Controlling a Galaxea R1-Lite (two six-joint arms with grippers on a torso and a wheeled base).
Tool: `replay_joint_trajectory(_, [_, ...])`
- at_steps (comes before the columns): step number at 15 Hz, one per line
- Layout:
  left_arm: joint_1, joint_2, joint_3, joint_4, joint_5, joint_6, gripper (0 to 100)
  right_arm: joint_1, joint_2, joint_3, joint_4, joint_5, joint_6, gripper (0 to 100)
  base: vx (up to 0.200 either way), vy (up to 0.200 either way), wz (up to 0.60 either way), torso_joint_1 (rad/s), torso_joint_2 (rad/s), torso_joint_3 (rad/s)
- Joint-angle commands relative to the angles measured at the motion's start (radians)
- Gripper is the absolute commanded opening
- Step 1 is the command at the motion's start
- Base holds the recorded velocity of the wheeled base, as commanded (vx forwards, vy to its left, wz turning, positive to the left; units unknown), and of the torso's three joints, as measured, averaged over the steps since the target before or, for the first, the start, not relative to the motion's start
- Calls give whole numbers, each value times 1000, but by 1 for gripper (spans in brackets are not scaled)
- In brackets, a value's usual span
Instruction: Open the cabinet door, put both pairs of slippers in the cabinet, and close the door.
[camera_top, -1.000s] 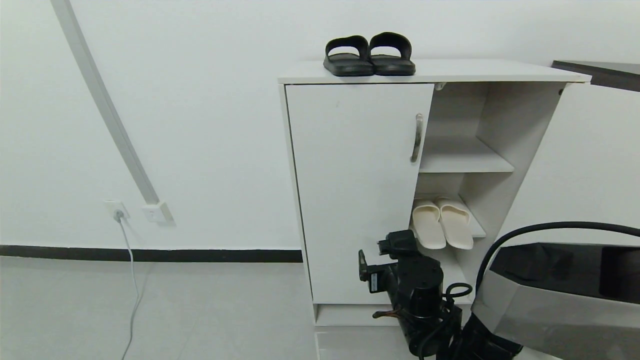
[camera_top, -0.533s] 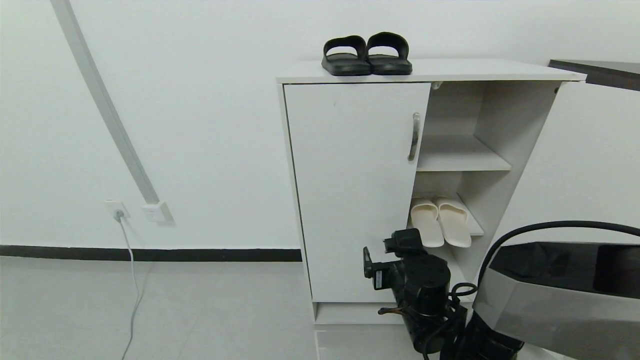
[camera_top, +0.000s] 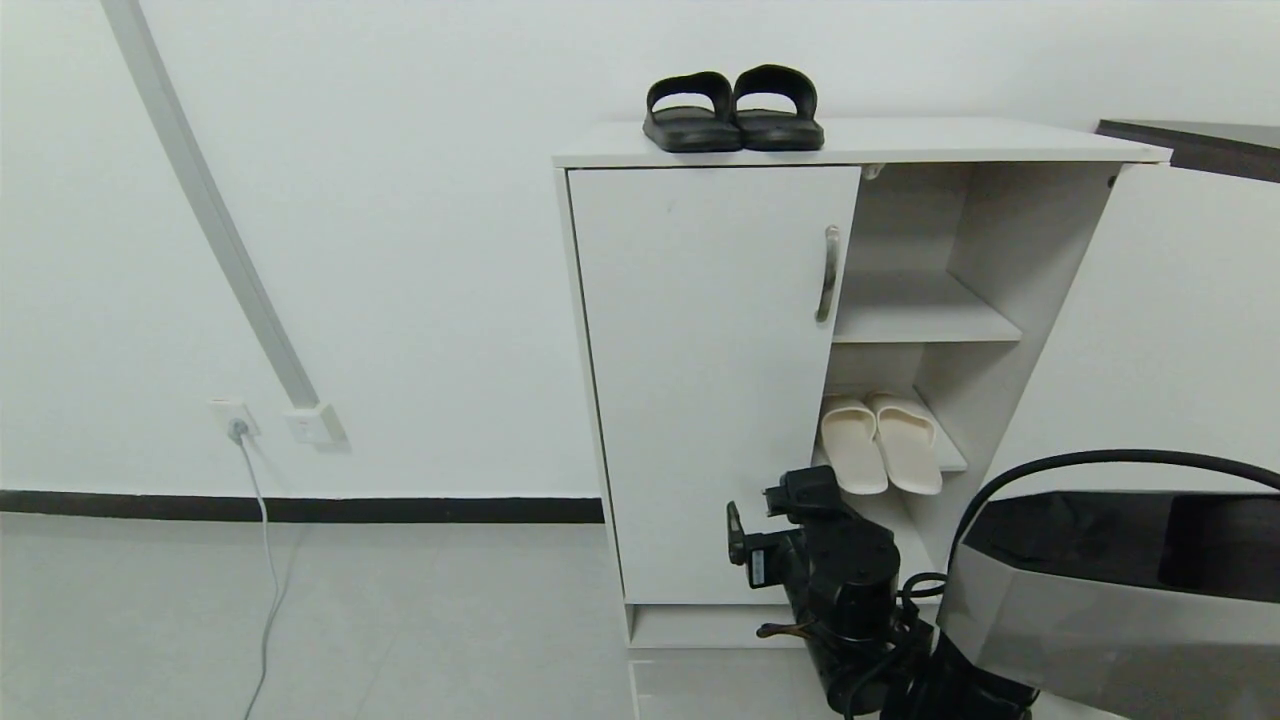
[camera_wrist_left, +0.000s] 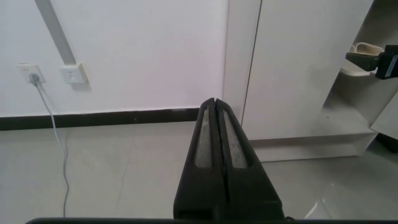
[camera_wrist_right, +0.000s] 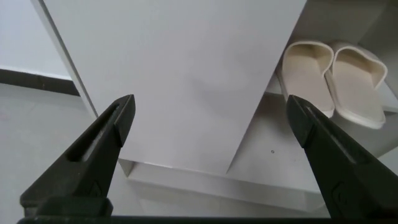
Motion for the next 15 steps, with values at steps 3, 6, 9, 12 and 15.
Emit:
replay_joint_trajectory(3, [1, 0, 0, 0, 0, 0, 0, 0, 6, -1, -2, 0, -1, 100, 0, 0, 0, 22, -263, -272])
replay_joint_trajectory(6, [1, 0, 0, 0, 0, 0, 0, 0, 7, -1, -2, 0, -1, 100, 0, 0, 0, 58, -429, -354])
replay_joint_trajectory(9, [1, 0, 0, 0, 0, 0, 0, 0, 7, -1, -1, 0, -1, 100, 0, 0, 0, 102, -453, -351])
replay_joint_trajectory(12, [0, 0, 0, 0, -1, 0, 0, 0, 7, -1, -1, 0, -1, 100, 0, 0, 0, 131, -458, -339])
replay_joint_trajectory(15, [1, 0, 0, 0, 0, 0, 0, 0, 7, -1, -2, 0, -7, 100, 0, 0, 0, 150, -476, -326])
